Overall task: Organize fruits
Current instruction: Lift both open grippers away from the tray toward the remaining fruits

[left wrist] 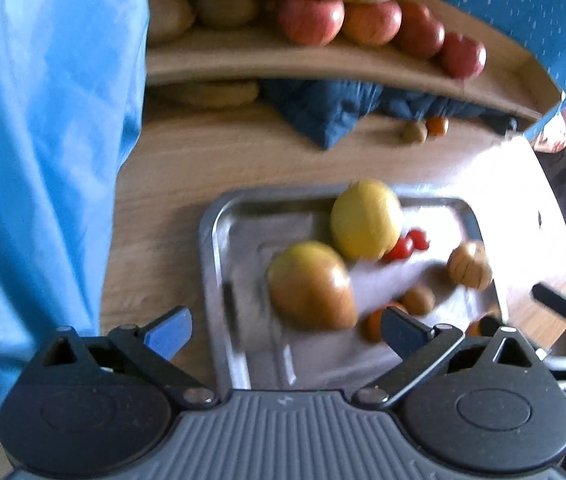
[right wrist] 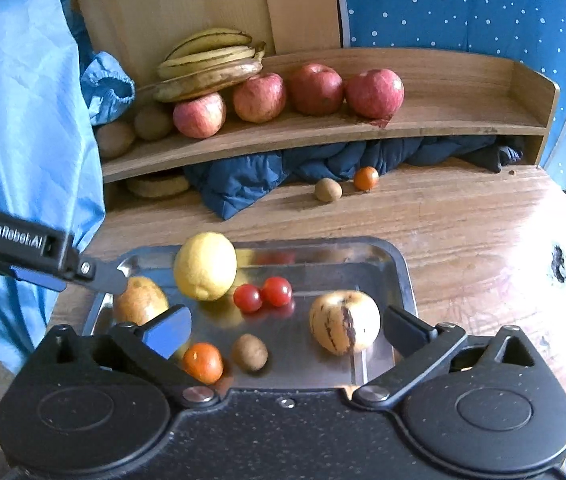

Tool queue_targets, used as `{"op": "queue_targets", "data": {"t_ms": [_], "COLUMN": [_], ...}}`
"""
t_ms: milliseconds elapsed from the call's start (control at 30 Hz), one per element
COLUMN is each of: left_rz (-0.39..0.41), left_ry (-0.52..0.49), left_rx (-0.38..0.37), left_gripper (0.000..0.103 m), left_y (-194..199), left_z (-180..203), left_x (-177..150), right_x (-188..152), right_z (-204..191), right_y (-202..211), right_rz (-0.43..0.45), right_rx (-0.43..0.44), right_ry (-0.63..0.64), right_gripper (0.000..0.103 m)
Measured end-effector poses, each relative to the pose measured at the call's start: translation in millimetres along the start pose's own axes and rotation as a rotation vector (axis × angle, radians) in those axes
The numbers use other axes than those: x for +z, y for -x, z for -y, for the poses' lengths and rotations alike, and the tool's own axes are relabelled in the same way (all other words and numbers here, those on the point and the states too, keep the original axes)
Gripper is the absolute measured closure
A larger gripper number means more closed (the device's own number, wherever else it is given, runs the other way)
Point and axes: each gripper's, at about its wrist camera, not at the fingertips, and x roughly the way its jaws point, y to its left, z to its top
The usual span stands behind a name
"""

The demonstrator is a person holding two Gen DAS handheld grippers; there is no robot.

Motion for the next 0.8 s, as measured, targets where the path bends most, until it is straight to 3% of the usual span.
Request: {"op": "queue_targets", "data": {"t_ms": [300,533,800], "left_rz": [-0.130,-0.162,-0.167], "left_ry": [-0.064,-0.103,-0.113], "left_rx": [0.054,0.050,0.060], "left_gripper": [0.001,0.001,0.001], "left_y": [-11,-17,-16], "left_z": [1,20,37], "left_x": [-17,-15,-5], "right_x": [-13,-18,-17], "right_z": [1,5,20], "right_y": [6,5,2], "right_rz": [-0.113,-0.194,-0.221], "right_rx": [-0.020,-0.047,-0.059], "right_ry": [-0.009,0.006,-0.005], "right_gripper": [0.001,0.001,0.001]}}
